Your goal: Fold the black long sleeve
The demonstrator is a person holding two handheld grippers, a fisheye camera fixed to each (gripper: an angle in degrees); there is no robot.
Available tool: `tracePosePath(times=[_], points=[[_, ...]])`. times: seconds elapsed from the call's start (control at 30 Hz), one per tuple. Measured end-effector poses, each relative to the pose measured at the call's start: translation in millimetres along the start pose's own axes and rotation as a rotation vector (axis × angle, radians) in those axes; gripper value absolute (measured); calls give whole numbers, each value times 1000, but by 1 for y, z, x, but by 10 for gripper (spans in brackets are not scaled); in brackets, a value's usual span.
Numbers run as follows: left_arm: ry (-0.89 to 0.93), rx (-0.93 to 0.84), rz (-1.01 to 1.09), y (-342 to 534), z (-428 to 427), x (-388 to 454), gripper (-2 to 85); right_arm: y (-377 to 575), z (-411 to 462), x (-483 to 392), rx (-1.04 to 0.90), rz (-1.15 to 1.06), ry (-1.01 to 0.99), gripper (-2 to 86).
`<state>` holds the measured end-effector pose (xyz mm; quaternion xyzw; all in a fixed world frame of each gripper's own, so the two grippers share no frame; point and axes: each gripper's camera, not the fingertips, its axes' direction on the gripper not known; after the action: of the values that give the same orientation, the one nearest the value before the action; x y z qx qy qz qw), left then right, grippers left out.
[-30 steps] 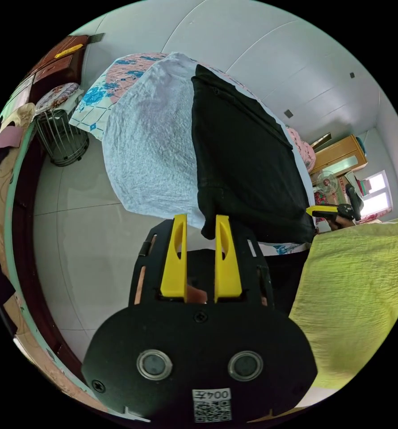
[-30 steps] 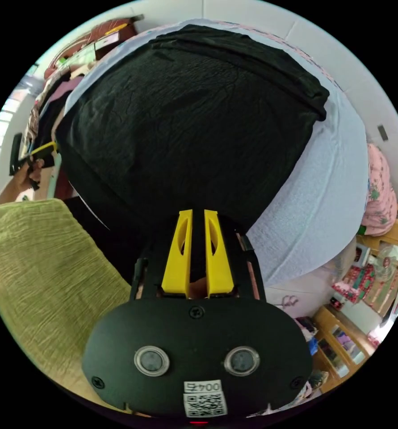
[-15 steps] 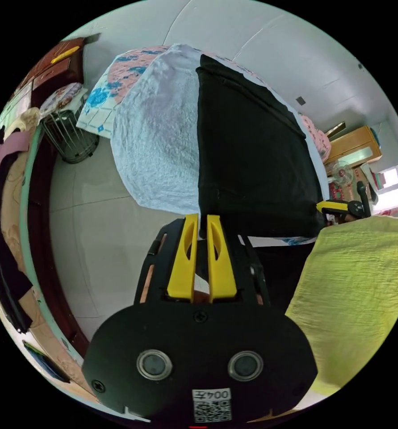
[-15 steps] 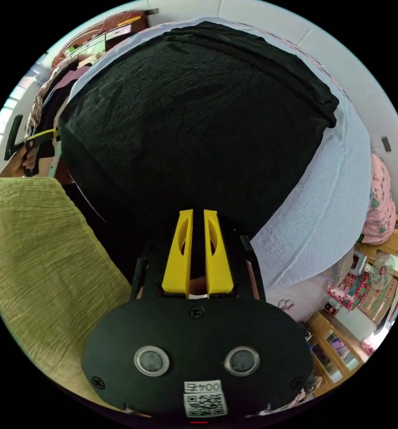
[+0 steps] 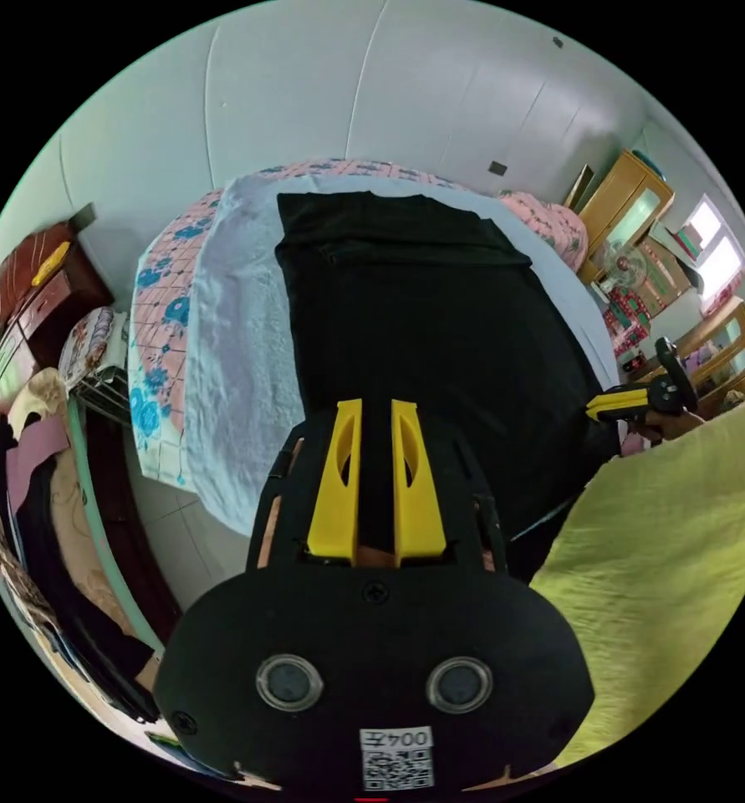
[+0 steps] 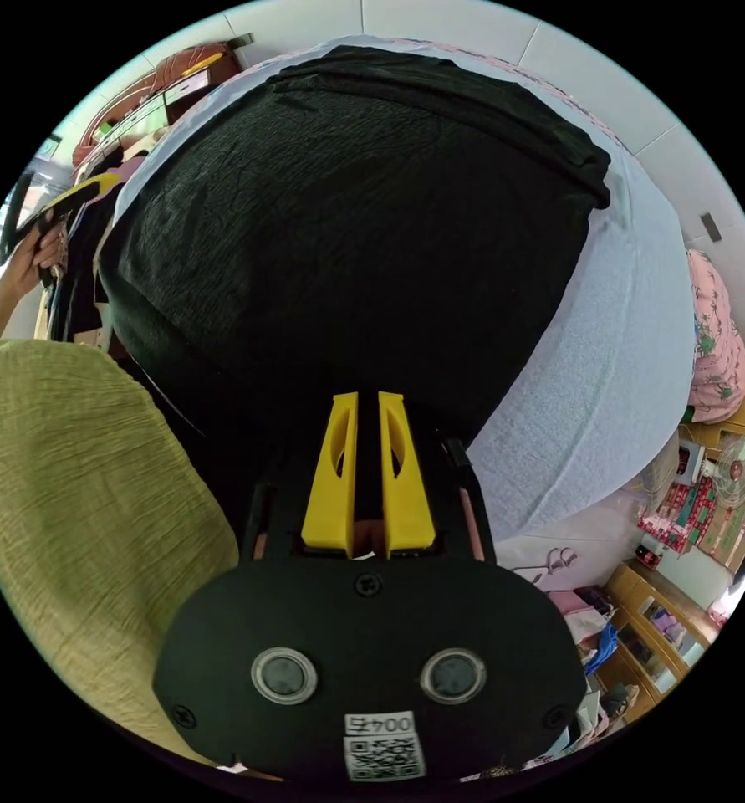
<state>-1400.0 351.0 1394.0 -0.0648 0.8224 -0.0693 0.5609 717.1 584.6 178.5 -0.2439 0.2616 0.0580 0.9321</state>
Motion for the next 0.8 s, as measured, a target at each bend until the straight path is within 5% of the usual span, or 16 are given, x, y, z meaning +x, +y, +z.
tracePosePath(times=[0.2, 0.8], points=[[-89, -239, 99, -10, 128, -3, 49, -10, 7, 19, -11, 32, 3, 51], [-42, -54, 130, -46, 276, -33, 24, -16, 0, 122, -3, 197, -86, 18]])
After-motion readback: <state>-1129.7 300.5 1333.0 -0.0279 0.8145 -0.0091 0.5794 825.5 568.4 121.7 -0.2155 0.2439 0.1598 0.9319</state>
